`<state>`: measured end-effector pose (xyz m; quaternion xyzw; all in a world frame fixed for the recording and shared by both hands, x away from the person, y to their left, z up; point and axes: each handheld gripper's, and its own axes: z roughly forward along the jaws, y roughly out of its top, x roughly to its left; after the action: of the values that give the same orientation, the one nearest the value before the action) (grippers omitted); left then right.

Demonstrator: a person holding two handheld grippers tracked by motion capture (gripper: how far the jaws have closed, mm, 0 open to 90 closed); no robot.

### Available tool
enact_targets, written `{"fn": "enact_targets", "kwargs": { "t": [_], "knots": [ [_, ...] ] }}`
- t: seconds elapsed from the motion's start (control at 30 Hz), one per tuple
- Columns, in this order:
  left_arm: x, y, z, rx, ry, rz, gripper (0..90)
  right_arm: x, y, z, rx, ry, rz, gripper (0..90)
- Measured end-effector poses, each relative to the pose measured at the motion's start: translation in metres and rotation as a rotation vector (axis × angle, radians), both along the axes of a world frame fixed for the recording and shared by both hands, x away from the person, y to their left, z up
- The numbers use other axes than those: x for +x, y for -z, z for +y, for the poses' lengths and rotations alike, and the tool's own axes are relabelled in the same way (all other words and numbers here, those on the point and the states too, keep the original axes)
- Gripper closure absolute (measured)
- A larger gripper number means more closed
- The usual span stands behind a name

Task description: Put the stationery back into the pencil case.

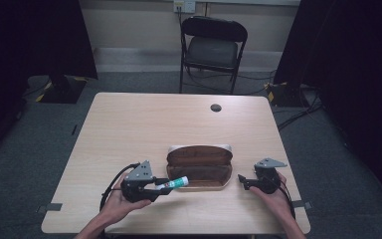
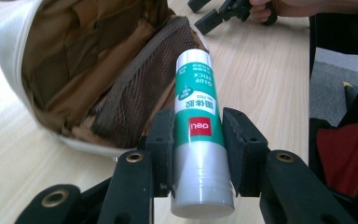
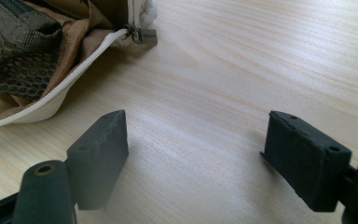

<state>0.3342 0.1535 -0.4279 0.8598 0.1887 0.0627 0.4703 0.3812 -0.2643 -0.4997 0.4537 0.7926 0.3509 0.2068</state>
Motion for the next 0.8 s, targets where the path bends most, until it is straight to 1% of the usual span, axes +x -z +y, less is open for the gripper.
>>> {"fn": "enact_targets", "kwargs": {
  "t": [0.03, 0.07, 0.1, 0.13, 0.17, 0.2, 0.23, 0.3, 0.33, 0.37, 0.43, 0.47, 0.5, 0.53, 0.57, 0.6, 0.63, 0.67, 0.7, 0.73, 0.77, 0.8],
  "knots": [
    [0.002, -0.002, -0.003, -0.002, 0.002, -0.003, 65.7, 0.0, 0.0, 0.0, 0.0, 0.0, 0.0, 20.5],
    [0.003, -0.004, -0.005, 0.005, 0.004, -0.016, 65.7, 0.0, 0.0, 0.0, 0.0, 0.0, 0.0, 20.5],
    [0.003, -0.007, -0.007, 0.0, -0.009, -0.029, 65.7, 0.0, 0.0, 0.0, 0.0, 0.0, 0.0, 20.5],
    [0.004, -0.011, -0.009, -0.015, -0.008, -0.039, 65.7, 0.0, 0.0, 0.0, 0.0, 0.0, 0.0, 20.5],
    [0.004, -0.015, -0.012, -0.02, -0.007, -0.046, 65.7, 0.0, 0.0, 0.0, 0.0, 0.0, 0.0, 20.5],
    [0.005, -0.016, -0.014, -0.012, -0.004, -0.059, 65.7, 0.0, 0.0, 0.0, 0.0, 0.0, 0.0, 20.5],
    [0.005, -0.018, -0.017, 0.005, -0.002, -0.06, 65.7, 0.0, 0.0, 0.0, 0.0, 0.0, 0.0, 20.5],
    [0.007, -0.02, -0.023, 0.024, 0.005, -0.07, 65.7, 0.0, 0.0, 0.0, 0.0, 0.0, 0.0, 20.5],
    [0.009, -0.021, -0.025, 0.028, 0.011, -0.069, 65.7, 0.0, 0.0, 0.0, 0.0, 0.0, 0.0, 20.5],
    [0.012, -0.021, -0.028, 0.015, 0.011, -0.063, 65.7, 0.0, 0.0, 0.0, 0.0, -0.001, 0.0, 20.5],
    [0.018, -0.021, -0.033, 0.022, 0.008, -0.055, 65.7, 0.0, 0.0, 0.0, 0.0, -0.001, -0.001, 20.5],
    [0.021, -0.021, -0.035, 0.03, 0.011, -0.057, 65.7, 0.0, 0.0, 0.0, 0.001, 0.0, 0.001, 20.5],
    [0.024, -0.02, -0.037, 0.02, 0.009, -0.049, 65.7, 0.0, 0.0, 0.0, 0.001, -0.002, 0.001, 20.5],
    [0.027, -0.02, -0.04, 0.031, 0.001, -0.053, 65.7, 0.0, 0.0, 0.0, 0.001, -0.002, 0.001, 20.5],
    [0.03, -0.02, -0.041, 0.041, 0.009, -0.061, 65.7, 0.0, 0.0, 0.0, 0.001, -0.002, 0.001, 20.5],
    [0.033, -0.021, -0.043, 0.035, 0.003, -0.053, 65.7, 0.0, 0.0, 0.0, 0.001, -0.002, 0.001, 20.5],
    [0.035, -0.02, -0.044, 0.016, -0.001, -0.044, 65.7, 0.0, 0.0, 0.0, 0.001, -0.002, 0.001, 20.5],
    [0.038, -0.02, -0.046, 0.009, -0.004, -0.036, 65.7, 0.0, 0.0, 0.0, 0.001, -0.002, 0.001, 20.5],
    [0.041, -0.02, -0.048, 0.029, -0.004, -0.036, 65.7, 0.0, 0.0, 0.0, 0.001, -0.002, 0.001, 20.5],
    [0.042, -0.018, -0.051, 0.025, 0.004, -0.037, 65.7, 0.0, 0.0, 0.0, 0.0, -0.002, 0.001, 20.5],
    [0.043, -0.018, -0.054, 0.031, 0.007, -0.036, 65.7, 0.001, 0.0, 0.0, 0.0, -0.002, 0.0, 20.5],
    [0.045, -0.017, -0.056, 0.018, 0.009, -0.031, 65.7, 0.001, 0.0, 0.0, 0.0, -0.003, 0.001, 20.5]
  ]
}}
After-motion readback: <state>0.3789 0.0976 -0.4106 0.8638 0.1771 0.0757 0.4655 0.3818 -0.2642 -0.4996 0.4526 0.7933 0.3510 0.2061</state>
